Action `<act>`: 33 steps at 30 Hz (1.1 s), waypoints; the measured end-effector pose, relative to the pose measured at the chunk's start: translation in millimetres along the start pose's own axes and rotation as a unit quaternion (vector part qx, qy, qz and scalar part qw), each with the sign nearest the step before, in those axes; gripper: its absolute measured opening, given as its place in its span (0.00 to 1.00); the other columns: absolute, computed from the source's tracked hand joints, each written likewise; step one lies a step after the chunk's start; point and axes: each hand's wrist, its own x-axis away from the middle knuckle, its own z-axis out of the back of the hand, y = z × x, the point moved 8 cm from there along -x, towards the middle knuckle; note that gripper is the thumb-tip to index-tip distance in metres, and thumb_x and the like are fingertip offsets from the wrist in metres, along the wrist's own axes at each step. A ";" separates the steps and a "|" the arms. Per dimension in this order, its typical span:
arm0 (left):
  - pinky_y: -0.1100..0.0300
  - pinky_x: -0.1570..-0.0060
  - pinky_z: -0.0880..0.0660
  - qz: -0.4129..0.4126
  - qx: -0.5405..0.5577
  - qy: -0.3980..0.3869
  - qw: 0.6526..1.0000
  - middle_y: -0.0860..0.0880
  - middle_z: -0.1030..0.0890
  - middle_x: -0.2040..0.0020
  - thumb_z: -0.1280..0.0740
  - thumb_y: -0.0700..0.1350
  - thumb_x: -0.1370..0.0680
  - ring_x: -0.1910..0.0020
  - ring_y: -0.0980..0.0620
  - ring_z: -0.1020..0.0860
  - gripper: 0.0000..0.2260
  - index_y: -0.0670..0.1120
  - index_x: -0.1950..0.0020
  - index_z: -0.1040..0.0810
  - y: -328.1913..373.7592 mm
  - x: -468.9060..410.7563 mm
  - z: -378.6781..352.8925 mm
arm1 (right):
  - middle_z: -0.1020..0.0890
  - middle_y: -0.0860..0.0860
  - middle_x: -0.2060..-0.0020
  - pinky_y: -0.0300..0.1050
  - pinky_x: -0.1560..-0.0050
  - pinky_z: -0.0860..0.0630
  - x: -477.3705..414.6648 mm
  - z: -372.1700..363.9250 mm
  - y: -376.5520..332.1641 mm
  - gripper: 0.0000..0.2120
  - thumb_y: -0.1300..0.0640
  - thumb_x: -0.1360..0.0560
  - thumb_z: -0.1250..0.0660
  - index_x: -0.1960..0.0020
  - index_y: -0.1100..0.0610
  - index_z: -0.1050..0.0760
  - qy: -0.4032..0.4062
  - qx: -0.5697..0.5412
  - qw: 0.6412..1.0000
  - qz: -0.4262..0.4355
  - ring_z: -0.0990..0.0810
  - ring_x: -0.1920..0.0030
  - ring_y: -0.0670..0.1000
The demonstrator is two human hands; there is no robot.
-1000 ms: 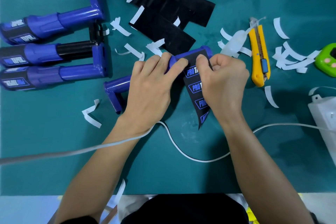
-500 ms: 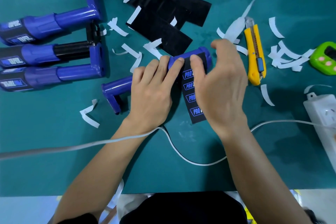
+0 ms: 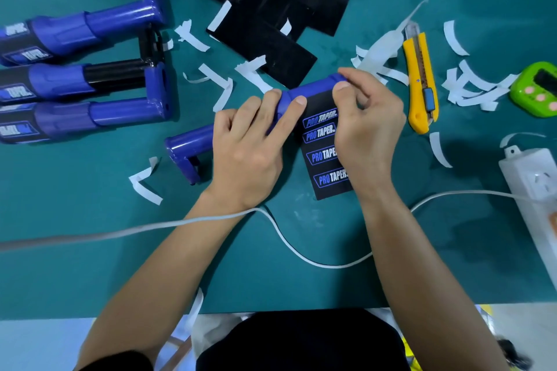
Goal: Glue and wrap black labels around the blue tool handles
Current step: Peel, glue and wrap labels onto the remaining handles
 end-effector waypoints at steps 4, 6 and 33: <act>0.48 0.55 0.31 0.009 -0.007 -0.001 1.000 0.44 0.16 0.40 0.32 0.37 0.19 0.49 0.43 0.22 0.16 0.46 0.34 0.16 -2.4 -1.8 0.5 | 0.16 0.38 0.61 0.48 0.53 0.18 4.3 -3.9 -3.8 0.11 0.48 0.20 0.32 0.44 0.52 0.18 -0.002 0.014 1.000 0.024 0.16 0.57 0.44; 0.48 0.53 0.31 0.019 -0.014 -0.017 1.000 0.46 0.16 0.40 0.32 0.38 0.20 0.49 0.43 0.21 0.15 0.46 0.34 0.16 -3.7 -4.0 -0.5 | 0.16 0.40 0.59 0.52 0.52 0.18 3.9 -6.2 -4.2 0.10 0.48 0.20 0.32 0.44 0.52 0.18 -0.010 0.022 0.999 0.036 0.15 0.55 0.46; 0.54 0.34 0.26 0.218 0.587 -0.228 0.745 0.45 0.19 0.33 0.31 0.38 0.19 0.36 0.49 0.20 0.25 0.35 0.23 0.31 -49.4 -30.0 5.2 | 0.18 0.44 0.65 0.39 0.59 0.26 11.3 1.2 -17.3 0.05 0.56 0.22 0.31 0.57 0.49 0.21 -0.156 -0.216 0.964 0.015 0.24 0.63 0.45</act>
